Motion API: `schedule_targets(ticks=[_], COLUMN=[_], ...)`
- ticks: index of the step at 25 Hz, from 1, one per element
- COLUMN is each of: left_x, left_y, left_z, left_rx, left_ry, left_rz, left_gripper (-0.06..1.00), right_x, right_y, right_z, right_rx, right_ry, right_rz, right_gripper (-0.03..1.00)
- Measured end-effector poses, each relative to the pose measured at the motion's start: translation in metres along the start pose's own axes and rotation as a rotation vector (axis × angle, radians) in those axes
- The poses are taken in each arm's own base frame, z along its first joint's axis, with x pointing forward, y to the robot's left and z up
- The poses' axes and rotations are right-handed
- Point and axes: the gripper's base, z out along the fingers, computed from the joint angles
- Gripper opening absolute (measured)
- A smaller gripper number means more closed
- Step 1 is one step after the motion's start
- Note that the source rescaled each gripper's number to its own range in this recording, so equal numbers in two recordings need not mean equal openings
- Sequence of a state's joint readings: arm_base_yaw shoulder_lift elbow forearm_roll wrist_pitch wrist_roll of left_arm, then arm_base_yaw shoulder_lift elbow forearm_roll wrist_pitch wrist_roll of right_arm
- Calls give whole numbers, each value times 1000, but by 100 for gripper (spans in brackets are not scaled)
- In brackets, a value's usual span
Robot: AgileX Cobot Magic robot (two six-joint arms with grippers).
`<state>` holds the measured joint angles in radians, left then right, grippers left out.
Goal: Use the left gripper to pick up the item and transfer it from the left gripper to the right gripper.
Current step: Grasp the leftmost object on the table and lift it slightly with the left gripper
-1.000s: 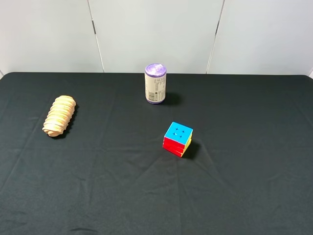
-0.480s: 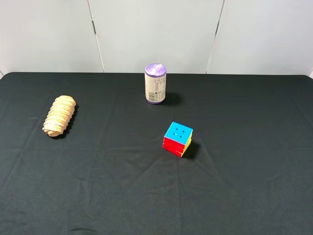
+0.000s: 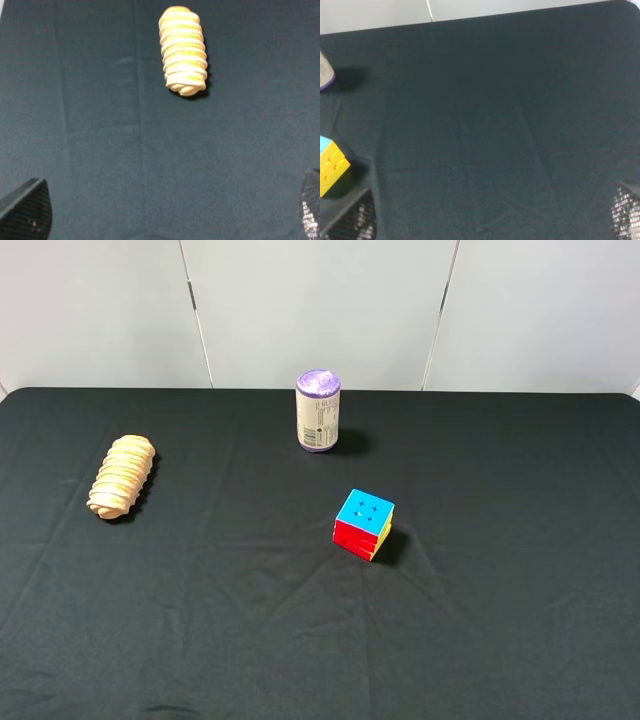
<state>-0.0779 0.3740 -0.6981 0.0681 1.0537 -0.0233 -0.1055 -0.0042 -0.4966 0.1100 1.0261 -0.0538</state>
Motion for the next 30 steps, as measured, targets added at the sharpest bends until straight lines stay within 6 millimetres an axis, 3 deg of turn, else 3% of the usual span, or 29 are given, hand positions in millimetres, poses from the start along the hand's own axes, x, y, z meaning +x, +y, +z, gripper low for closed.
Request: schedule_targets(ticks=[5,17,24,30], left_x=[-29,-75,-85,-82], left_y=[-1,-7,-10,-12], left_z=[27,121,173,214], left_rx=[0,-4,-3,-5], left_ry=[124,422,512,589], left_rz=[-25,-21,-14,-21], left_gripper=[100,100,100,100], right_x=[0,0,0,0], right_y=[0,0,0,0], right_z=[0,0,0,0], right_rx=[0,0,0,0], right_ry=[0,0,0,0], right_rz=[0,0,0,0], right_gripper=[100,100,100,100])
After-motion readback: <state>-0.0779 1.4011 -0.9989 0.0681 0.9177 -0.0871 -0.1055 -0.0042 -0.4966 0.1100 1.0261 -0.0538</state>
